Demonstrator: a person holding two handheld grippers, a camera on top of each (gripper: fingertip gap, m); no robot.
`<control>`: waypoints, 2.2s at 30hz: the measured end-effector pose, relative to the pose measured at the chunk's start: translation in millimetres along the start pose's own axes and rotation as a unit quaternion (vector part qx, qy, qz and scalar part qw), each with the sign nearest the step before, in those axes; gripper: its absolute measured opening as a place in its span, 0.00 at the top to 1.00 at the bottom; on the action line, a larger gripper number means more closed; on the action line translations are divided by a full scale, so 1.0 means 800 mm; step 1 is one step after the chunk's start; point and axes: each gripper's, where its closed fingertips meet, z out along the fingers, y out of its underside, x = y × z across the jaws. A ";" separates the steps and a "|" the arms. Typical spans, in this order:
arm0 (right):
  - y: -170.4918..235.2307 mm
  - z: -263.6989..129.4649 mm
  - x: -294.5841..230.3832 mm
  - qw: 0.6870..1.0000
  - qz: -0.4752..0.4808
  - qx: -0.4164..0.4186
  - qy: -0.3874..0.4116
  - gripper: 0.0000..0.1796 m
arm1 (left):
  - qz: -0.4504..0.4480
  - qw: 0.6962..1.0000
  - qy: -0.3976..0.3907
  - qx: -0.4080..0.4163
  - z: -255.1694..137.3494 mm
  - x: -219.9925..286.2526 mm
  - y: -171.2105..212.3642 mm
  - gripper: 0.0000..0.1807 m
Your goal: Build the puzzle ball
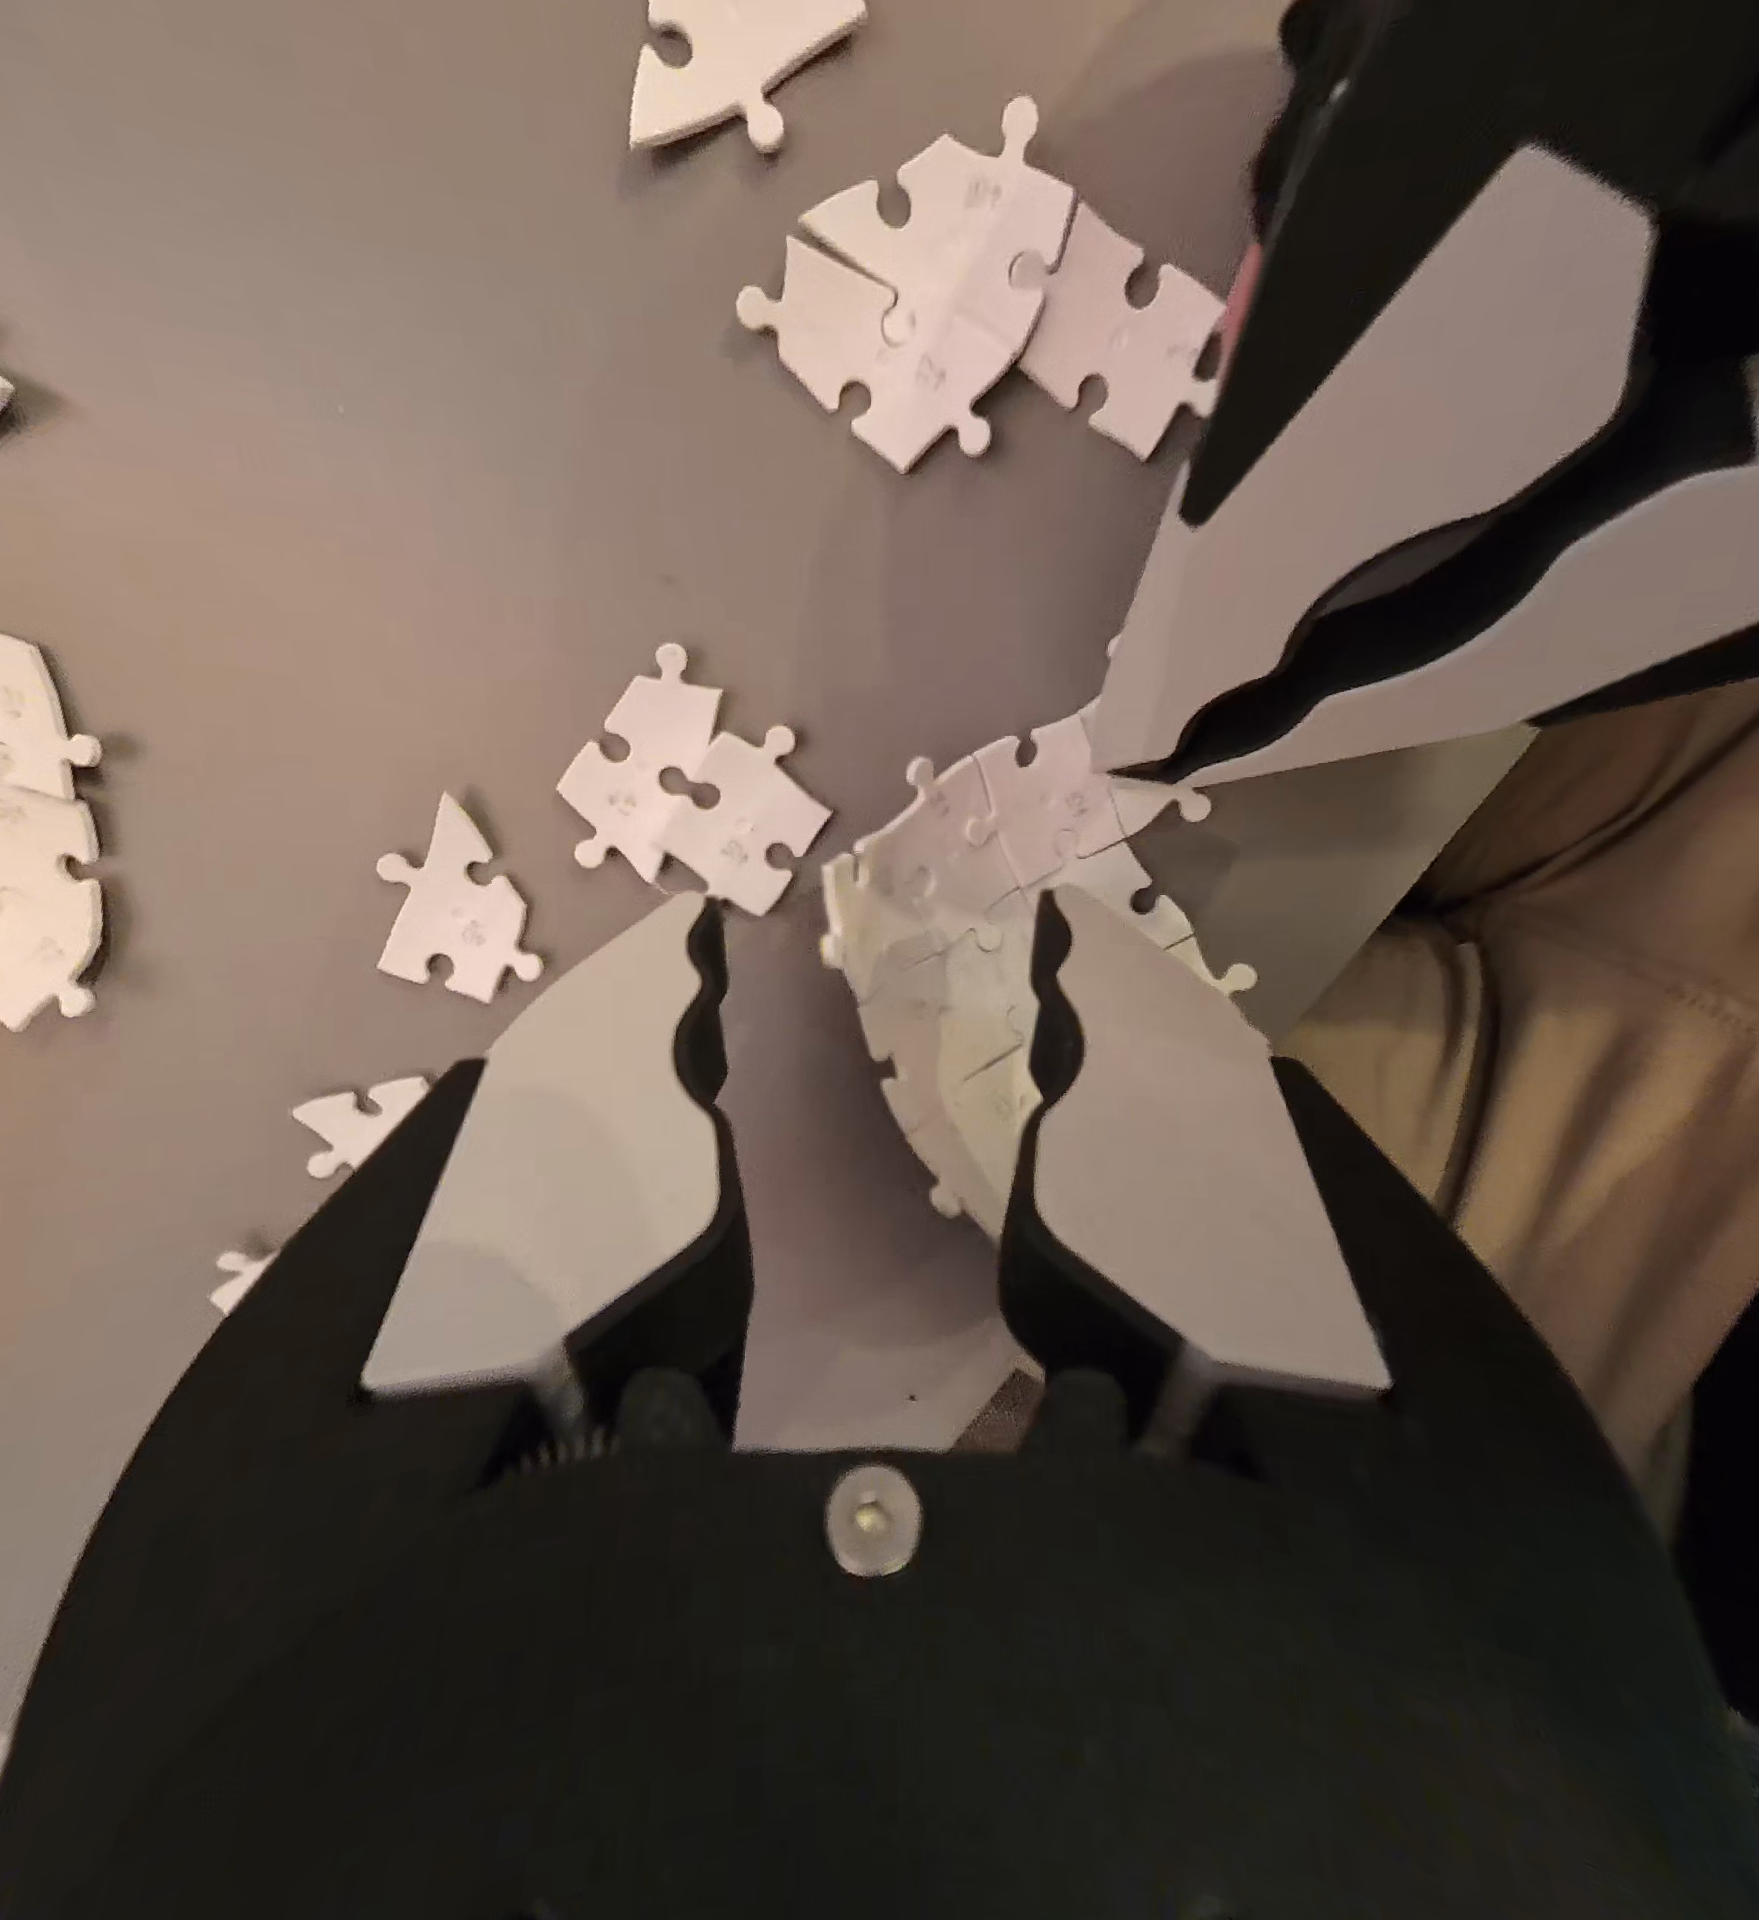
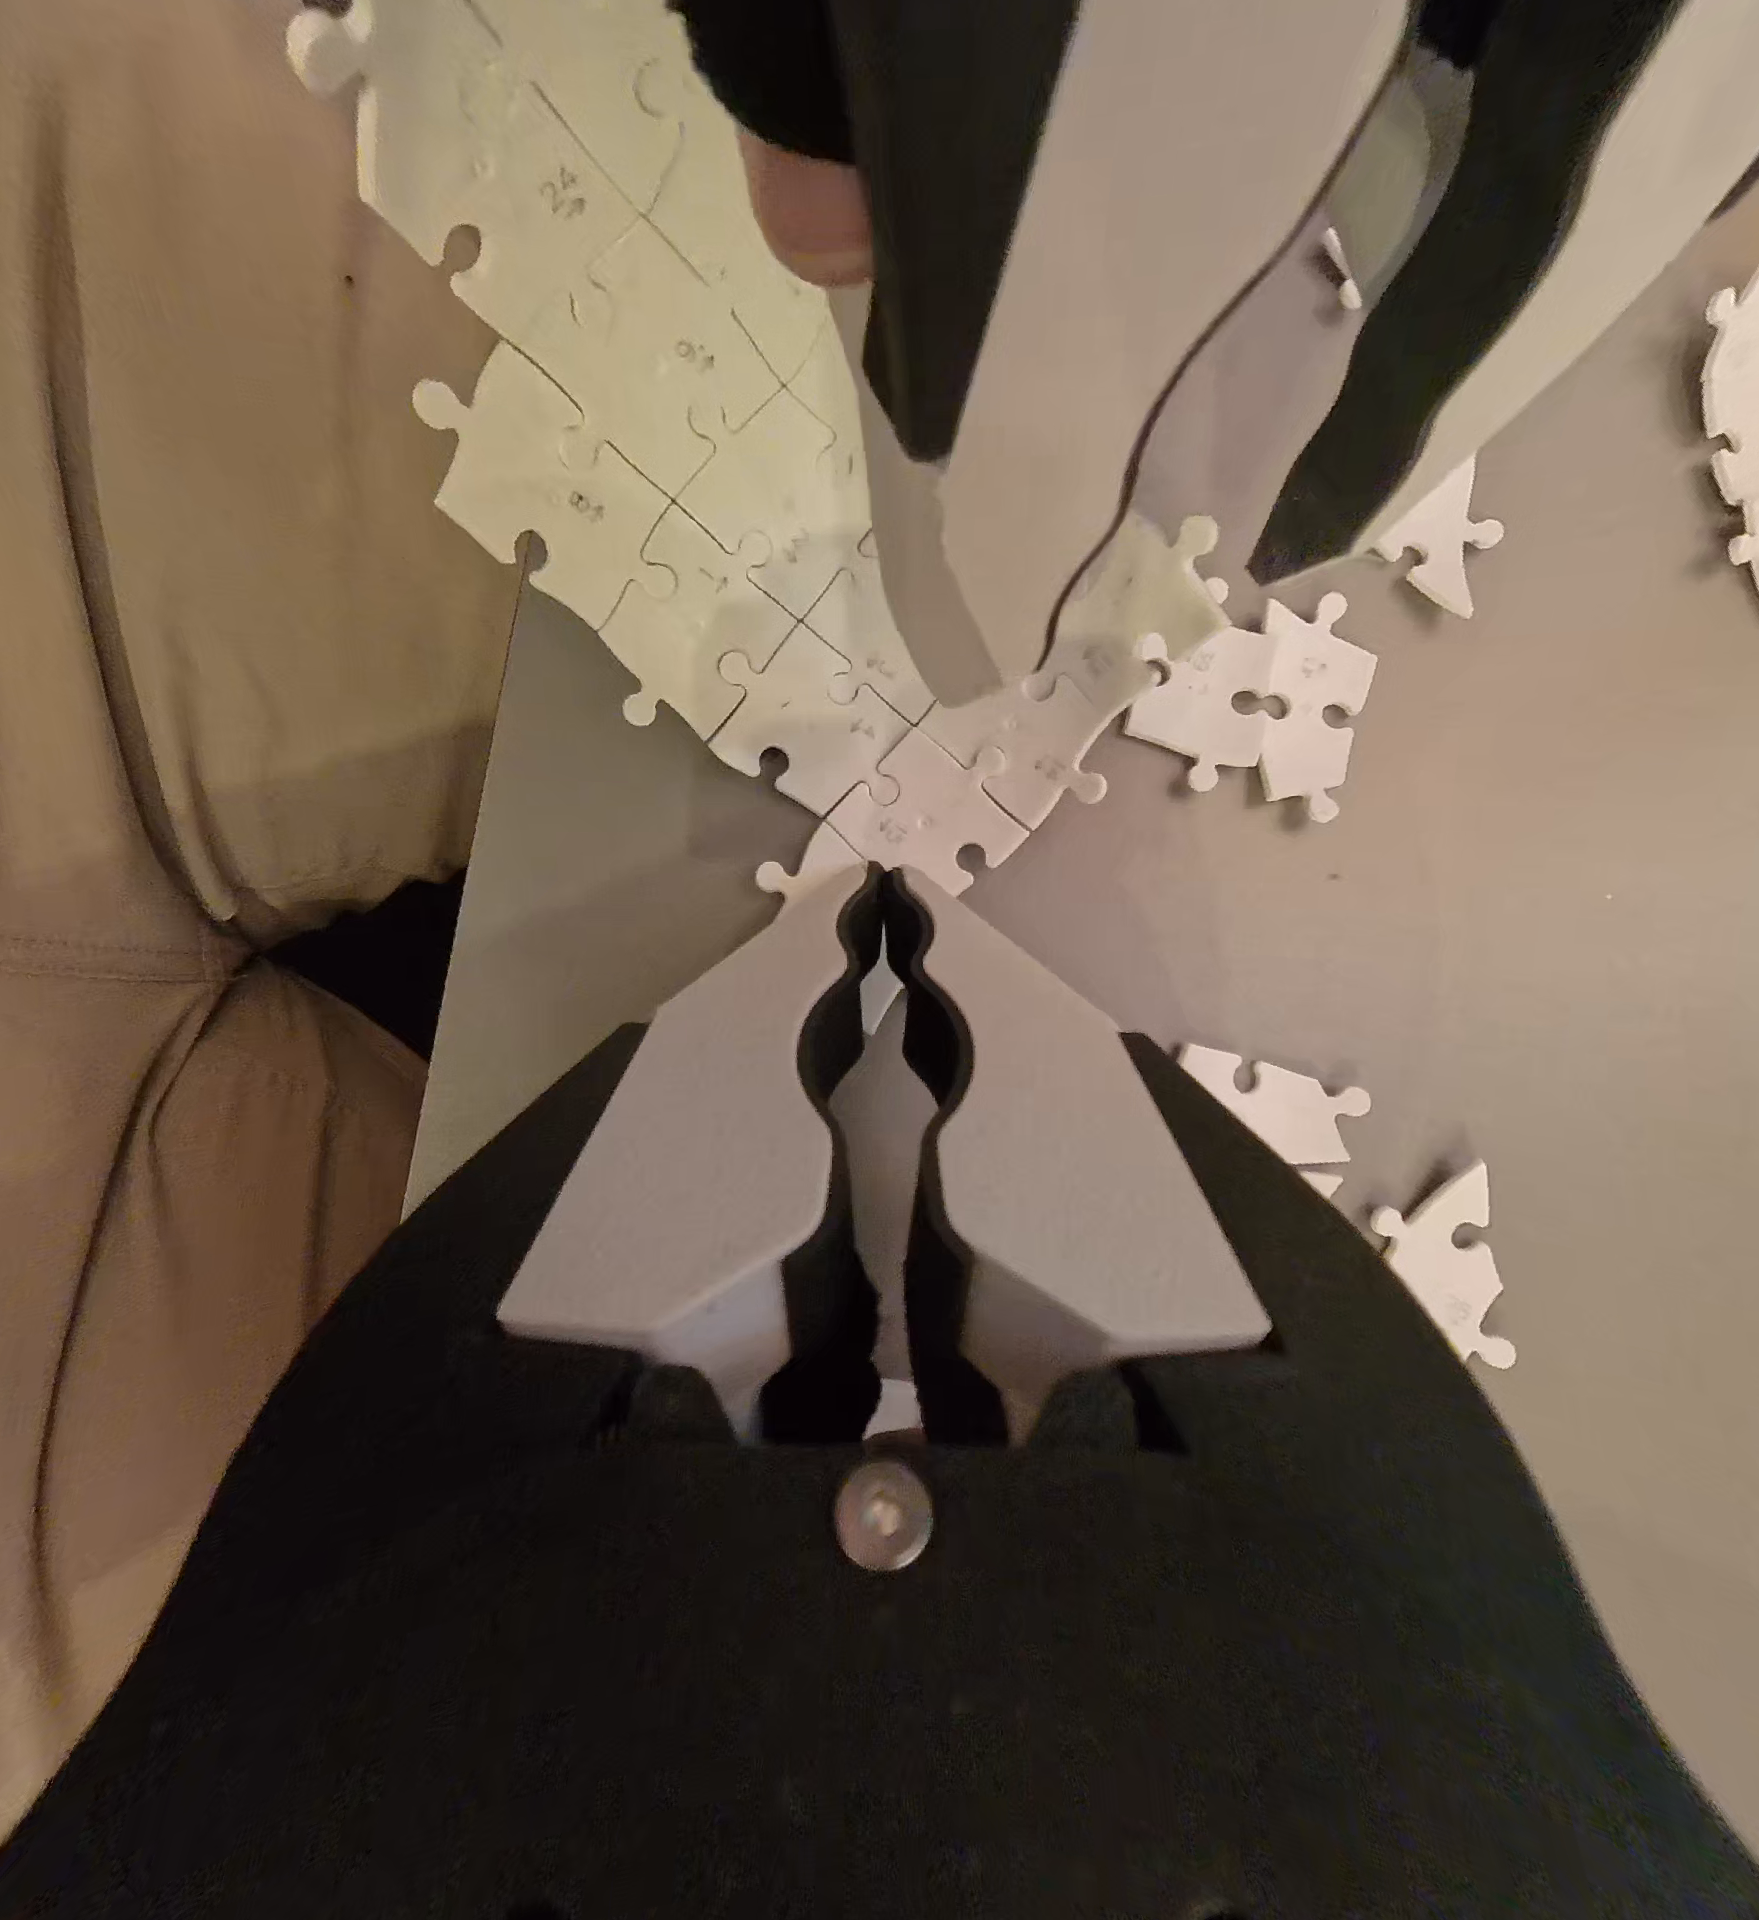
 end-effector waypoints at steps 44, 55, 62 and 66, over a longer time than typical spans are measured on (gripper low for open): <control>0.000 -0.053 0.037 0.997 0.035 0.020 0.061 1.00 | -0.076 0.985 0.078 -0.136 -0.005 -0.008 0.016 0.99; 0.067 -0.082 0.079 0.987 0.125 -0.034 0.099 0.95 | -0.131 0.984 0.083 -0.086 -0.008 -0.018 0.026 0.98; 0.071 -0.049 0.085 0.984 0.113 -0.070 0.114 0.96 | -0.156 0.982 0.085 -0.061 -0.007 -0.024 0.028 0.99; 0.067 -0.046 0.078 0.986 0.106 -0.075 0.105 0.99 | -0.164 0.981 0.085 -0.054 -0.008 -0.027 0.028 0.99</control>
